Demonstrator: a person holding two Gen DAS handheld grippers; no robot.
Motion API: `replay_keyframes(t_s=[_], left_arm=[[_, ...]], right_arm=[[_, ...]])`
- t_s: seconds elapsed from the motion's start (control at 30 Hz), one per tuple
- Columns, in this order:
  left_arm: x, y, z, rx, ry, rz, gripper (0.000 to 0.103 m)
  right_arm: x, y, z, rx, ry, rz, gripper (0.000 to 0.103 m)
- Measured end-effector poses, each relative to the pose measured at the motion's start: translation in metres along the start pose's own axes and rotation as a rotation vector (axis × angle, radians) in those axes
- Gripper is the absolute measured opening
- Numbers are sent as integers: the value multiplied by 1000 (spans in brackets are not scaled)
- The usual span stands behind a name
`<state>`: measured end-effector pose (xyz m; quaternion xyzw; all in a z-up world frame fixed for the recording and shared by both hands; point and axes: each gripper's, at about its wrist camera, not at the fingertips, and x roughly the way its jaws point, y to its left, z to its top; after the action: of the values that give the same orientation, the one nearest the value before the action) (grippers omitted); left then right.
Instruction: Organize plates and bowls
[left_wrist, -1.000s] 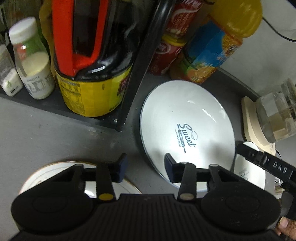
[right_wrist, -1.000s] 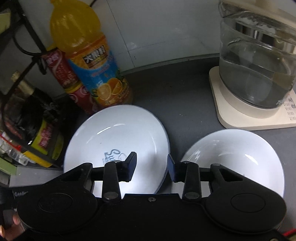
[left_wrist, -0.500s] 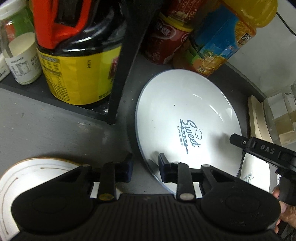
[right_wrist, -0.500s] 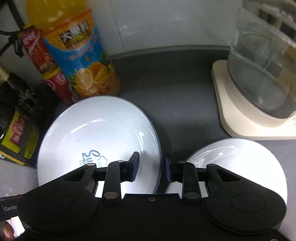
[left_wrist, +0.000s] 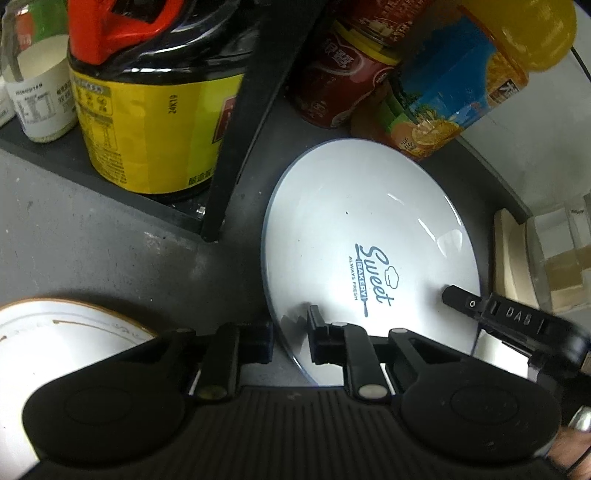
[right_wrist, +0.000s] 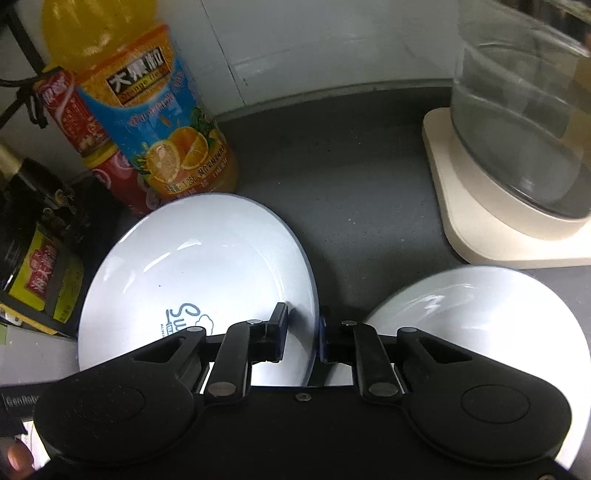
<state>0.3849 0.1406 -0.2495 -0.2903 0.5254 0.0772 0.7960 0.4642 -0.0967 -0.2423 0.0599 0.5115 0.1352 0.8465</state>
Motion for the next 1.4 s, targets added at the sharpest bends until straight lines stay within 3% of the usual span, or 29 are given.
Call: replay_keyframes(t_s=[0.3, 0.77, 1.4], left_arm=[[-22, 11, -2, -22, -19, -51, 11], [-53, 21, -22, -49, -34, -44, 12], [-118, 21, -50, -41, -141, -27, 12]], right_arm=[[-34, -7, -7, 93, -41, 83, 7], [-63, -5, -22, 70, -60, 153, 8], [-106, 11, -35, 26, -108, 260, 8]])
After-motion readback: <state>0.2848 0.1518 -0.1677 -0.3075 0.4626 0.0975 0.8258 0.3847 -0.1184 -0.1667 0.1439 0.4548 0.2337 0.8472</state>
